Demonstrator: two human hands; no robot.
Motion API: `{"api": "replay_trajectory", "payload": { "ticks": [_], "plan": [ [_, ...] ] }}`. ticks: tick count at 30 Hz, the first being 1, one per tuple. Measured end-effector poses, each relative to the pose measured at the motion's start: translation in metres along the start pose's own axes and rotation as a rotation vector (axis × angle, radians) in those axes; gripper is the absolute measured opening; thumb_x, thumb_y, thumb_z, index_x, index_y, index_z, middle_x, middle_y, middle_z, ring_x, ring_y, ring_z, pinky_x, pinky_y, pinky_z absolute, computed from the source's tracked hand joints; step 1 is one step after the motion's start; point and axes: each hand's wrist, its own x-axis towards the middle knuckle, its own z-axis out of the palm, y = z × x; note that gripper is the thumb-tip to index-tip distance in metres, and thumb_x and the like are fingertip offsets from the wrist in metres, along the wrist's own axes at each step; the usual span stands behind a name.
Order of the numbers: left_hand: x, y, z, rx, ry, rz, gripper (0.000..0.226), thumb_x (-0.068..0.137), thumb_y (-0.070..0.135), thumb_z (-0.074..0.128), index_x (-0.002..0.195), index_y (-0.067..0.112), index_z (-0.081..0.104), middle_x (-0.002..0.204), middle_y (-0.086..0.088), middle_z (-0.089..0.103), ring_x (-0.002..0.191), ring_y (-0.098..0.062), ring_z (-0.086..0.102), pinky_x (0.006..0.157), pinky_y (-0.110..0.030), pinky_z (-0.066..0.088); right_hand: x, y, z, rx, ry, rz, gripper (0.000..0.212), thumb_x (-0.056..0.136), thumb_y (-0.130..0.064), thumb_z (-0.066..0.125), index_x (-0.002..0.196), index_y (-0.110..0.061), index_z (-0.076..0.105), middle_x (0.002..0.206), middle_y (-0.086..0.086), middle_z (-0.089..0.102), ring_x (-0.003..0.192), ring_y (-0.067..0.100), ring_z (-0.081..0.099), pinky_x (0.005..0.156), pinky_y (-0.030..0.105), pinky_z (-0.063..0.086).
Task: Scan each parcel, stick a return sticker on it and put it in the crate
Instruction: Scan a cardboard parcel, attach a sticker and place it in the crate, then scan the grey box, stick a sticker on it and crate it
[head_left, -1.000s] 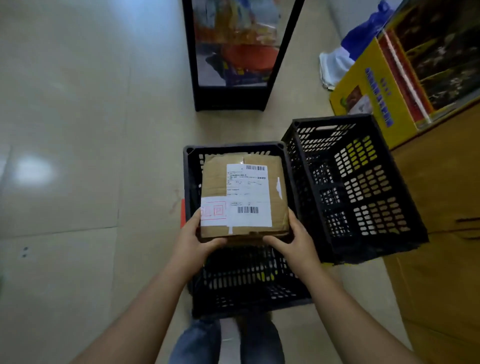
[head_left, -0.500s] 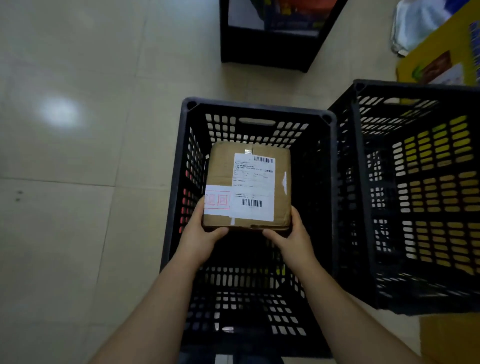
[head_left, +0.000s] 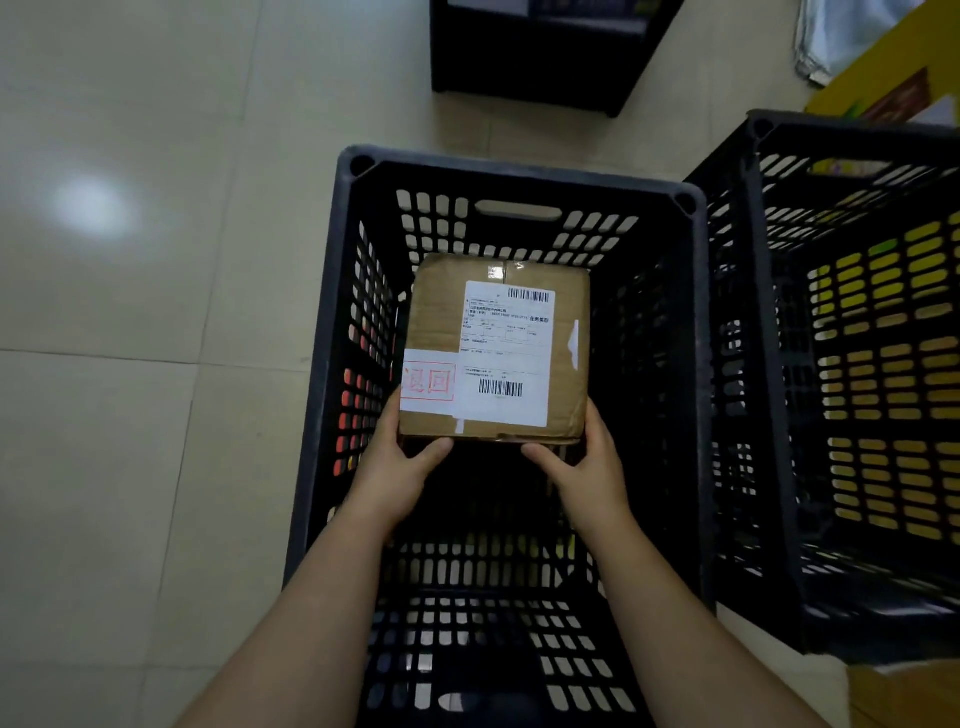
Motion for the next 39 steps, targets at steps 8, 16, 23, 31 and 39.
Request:
{"api": "replay_trajectory", "payload": {
  "ticks": [8, 16, 23, 31, 39],
  "plan": [
    [0.015, 0.023, 0.006, 0.103, 0.100, 0.083, 0.068, 0.090, 0.017, 0.066, 0.146, 0.034, 0.032, 0.122, 0.020, 0.049, 0.112, -0.002, 0.043, 0.092, -0.023, 0.033, 0.025, -0.015, -0.002, -0.031, 0.013, 0.011, 0.089, 0.074, -0.029, 0.083, 0.148, -0.033, 0.034, 0.144, -0.007, 0.047, 0.127, 0.011, 0.048, 0.108, 0.036, 0.041],
    [-0.010, 0.041, -0.007, 0.177, 0.116, 0.029, 0.079, 0.091, 0.026, 0.067, 0.154, 0.021, 0.021, 0.148, 0.004, 0.042, 0.133, -0.015, 0.042, 0.103, -0.026, 0.032, 0.001, -0.043, -0.017, -0.148, 0.007, 0.090, 0.095, 0.081, -0.034, 0.078, 0.155, -0.021, 0.019, 0.157, 0.001, 0.027, 0.141, 0.017, 0.031, 0.112, 0.032, 0.028],
    [-0.139, 0.137, -0.054, 0.495, 0.033, 0.229, 0.048, 0.092, 0.032, 0.064, 0.137, 0.020, 0.050, 0.124, 0.005, 0.059, 0.103, -0.005, 0.053, 0.087, -0.015, 0.040, -0.111, -0.126, -0.068, -0.364, -0.113, -0.054, 0.078, 0.085, -0.056, 0.064, 0.150, -0.029, 0.031, 0.153, -0.006, 0.031, 0.138, 0.014, 0.033, 0.114, 0.035, 0.033],
    [-0.284, 0.296, -0.075, 1.005, -0.195, 1.004, 0.067, 0.086, 0.071, 0.041, 0.138, 0.030, 0.048, 0.137, 0.011, 0.049, 0.130, -0.012, 0.041, 0.107, -0.027, 0.034, -0.279, -0.256, -0.181, -0.484, 0.234, -0.326, 0.063, 0.087, -0.065, 0.053, 0.142, -0.038, 0.040, 0.143, -0.018, 0.033, 0.134, 0.006, 0.031, 0.106, 0.027, 0.035],
    [-0.440, 0.349, 0.003, 0.968, -0.643, 1.598, 0.067, 0.085, 0.067, 0.047, 0.137, 0.025, 0.051, 0.139, 0.006, 0.050, 0.132, -0.017, 0.042, 0.110, -0.032, 0.035, -0.530, -0.243, -0.222, -0.284, 0.827, -0.004, 0.067, 0.084, -0.072, 0.050, 0.143, -0.043, 0.035, 0.147, -0.021, 0.026, 0.137, 0.008, 0.029, 0.107, 0.033, 0.036]
  ]
}}
